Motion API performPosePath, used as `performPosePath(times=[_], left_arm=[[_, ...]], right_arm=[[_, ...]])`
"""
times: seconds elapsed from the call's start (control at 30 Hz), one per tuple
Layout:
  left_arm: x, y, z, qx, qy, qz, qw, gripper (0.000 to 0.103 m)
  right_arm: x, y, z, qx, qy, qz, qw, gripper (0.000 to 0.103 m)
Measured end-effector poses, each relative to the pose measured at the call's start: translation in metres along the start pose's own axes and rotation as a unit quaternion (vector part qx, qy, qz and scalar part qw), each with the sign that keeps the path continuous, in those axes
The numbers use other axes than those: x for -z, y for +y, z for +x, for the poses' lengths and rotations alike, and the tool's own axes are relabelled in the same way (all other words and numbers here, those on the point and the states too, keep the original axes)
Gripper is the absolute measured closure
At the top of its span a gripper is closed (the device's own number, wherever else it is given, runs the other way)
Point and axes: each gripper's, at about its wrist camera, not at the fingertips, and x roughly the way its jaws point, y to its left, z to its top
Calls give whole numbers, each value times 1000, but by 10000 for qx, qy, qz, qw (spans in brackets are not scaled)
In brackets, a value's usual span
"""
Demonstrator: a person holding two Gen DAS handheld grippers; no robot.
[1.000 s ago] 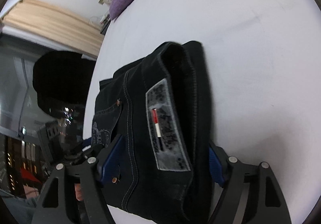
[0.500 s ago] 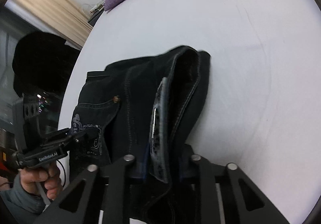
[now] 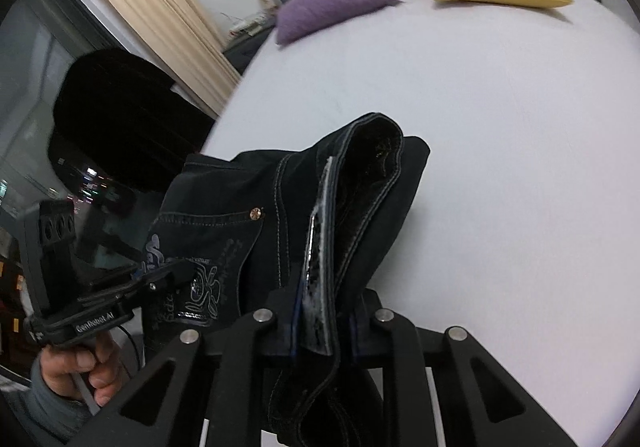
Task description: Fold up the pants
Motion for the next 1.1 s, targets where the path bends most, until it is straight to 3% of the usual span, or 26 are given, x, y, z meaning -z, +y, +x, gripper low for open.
performPosePath(times=[0.2,0.3,0.33,0.47,0.57,0.7,0.83,0.93,1.03,1.1], left_arm=[[-12,54,7,-349,11,-135,9993,81],[-11,95,28,-427,231,-153,9987,80],[-4,108,39,-443,336,-204,9982,75],[11,129,55,-604,266,-276,9974,40],[15,136,54,-590,85,-252,9979,31],[19,138,47,-509,-37,-271,9983,28],[33,134,25,-693,-331,-325,9965,28],[48,116,-4,-1080,-834,-293,9902,13],[76,92,-48,-1573,-1539,-7,9755,5],[85,55,-72,-1948,-2006,318,9596,0]], right_arm=[[-34,5,65,-604,217,241,9976,84],[-30,-10,103,-602,428,530,9959,84],[-26,-15,108,-574,467,610,9954,83],[-12,-54,127,-973,413,1279,9861,76],[-2,-68,129,-1376,266,1431,9797,75],[3,-71,124,-1551,132,1430,9774,67],[22,-69,106,-1418,-257,1593,9767,50],[49,-59,87,-984,-557,1654,9797,40],[79,-46,61,-371,-808,1567,9836,28],[98,-32,46,119,-960,1462,9845,22]])
